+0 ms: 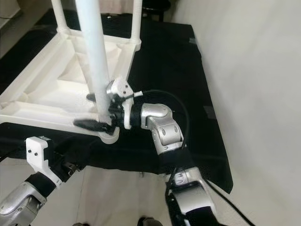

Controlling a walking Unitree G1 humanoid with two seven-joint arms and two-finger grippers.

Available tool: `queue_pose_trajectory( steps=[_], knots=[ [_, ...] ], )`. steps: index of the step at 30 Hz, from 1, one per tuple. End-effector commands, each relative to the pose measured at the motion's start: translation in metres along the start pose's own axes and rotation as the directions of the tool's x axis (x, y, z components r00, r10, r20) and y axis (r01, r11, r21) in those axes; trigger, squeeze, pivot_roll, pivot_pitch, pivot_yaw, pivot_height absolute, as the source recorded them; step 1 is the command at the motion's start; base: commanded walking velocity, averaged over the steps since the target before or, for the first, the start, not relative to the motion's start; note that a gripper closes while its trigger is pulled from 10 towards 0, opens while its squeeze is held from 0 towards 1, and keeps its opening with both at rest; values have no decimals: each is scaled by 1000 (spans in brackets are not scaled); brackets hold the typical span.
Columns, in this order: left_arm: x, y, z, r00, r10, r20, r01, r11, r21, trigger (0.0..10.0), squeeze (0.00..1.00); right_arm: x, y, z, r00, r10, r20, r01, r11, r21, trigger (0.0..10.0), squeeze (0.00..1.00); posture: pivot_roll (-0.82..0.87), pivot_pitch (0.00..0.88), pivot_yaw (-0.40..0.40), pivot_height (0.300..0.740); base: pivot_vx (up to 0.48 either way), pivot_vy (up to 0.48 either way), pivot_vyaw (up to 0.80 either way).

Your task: Building children table

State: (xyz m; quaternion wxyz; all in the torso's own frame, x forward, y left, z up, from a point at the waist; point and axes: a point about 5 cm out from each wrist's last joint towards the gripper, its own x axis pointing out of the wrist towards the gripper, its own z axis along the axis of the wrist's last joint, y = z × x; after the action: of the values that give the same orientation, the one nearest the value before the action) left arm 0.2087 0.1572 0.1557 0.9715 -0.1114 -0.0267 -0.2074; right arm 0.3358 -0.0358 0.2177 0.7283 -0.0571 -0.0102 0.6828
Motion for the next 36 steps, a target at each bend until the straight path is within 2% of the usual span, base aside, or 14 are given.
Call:
queue_pose_trajectory(
  steps=[1, 6, 10, 12, 13, 22, 24, 28, 29, 32, 33, 34, 35, 36],
  knots=[
    [0, -6, 0, 1000, -7, -1, 7, 1000, -4, 10000, 0, 13, 5, -5, 996, 91, -22, -90, 996, 14, 10000, 0, 91, 204, -117, 740, 0, 0, 0],
    [-2, -13, 1, 1000, -11, 2, 11, 1000, -9, 10000, 0, 28, -6, 4, 989, 147, -5, -147, 989, 7, 10000, 0, 113, 232, -124, 740, 0, 0, 0],
    [-3, -16, 2, 1000, -15, 1, 15, 1000, -14, 10000, 0, 29, -9, 5, 986, 166, -20, -166, 986, -6, 10000, 0, 115, 239, -126, 740, 0, 0, 0],
    [-3, -17, 2, 1000, -16, 0, 16, 1000, -16, 10000, 0, 28, -10, 5, 984, 177, -21, -177, 984, -10, 9686, 0, 119, 248, -126, 740, 0, 0, 0],
    [-4, -18, 2, 1000, -16, 0, 16, 1000, -16, 10000, 0, 27, -10, 5, 982, 186, -22, -186, 982, -13, 0, 0, 119, 248, -126, 740, 0, 0, 0],
    [-4, -18, 2, 1000, -16, -5, 16, 1000, -16, 10000, 0, 22, -17, 8, 987, 161, 4, -161, 987, -14, 0, 0, 117, 241, -120, 740, 0, 0, 0],
    [-3, -18, 1, 1000, -16, -5, 16, 1000, -18, 10000, 0, 11, -21, 5, 993, 115, 10, -115, 993, -26, 0, 0, 108, 226, -120, 740, 0, 0, 0],
    [-3, -18, 0, 1000, -15, -5, 15, 1000, -18, 10000, 0, 7, -23, 4, 996, 90, 6, -90, 995, -36, 0, 0, 104, 221, -120, 740, 0, 0, 0],
    [-3, -18, 0, 1000, -14, -4, 14, 1000, -18, 10000, 0, -4, -28, -1, 999, -40, -17, 39, 998, -55, 0, 0, 88, 211, -137, 740, 0, 0, 0],
    [-3, -18, -1, 1000, -13, -4, 13, 1000, -19, 10000, 0, -8, -30, -4, 995, -99, -23, 98, 994, -58, 0, 0, 88, 211, -137, 740, 0, 0, 0],
    [-3, -17, -1, 1000, -11, -3, 11, 1000, -19, 10000, 0, -13, -33, -10, 977, -213, -14, 213, 977, -10, 0, 0, 74, 206, -143, 740, 0, 0, 0],
    [-3, -17, -1, 1000, -11, -3, 11, 1000, -19, 10000, 0, -13, -33, -10, 977, -213, -14, 213, 977, -10, 0, 0, 74, 206, -143, 740, 0, 0, 0],
    [-4, -15, 0, 1000, -8, -1, 8, 1000, -18, 10000, 0, -23, -34, -34, 823, -560, -93, 566, 823, 48, 0, 0, 50, 202, -131, 740, 0, 0, 0],
    [-4, -13, 0, 1000, -6, 0, 6, 1000, -18, 10000, 0, -38, -20, -57, 643, -740, -198, 762, 644, 66, 0, 0, 38, 198, -123, 740, 0, 0, 0]
  ],
)
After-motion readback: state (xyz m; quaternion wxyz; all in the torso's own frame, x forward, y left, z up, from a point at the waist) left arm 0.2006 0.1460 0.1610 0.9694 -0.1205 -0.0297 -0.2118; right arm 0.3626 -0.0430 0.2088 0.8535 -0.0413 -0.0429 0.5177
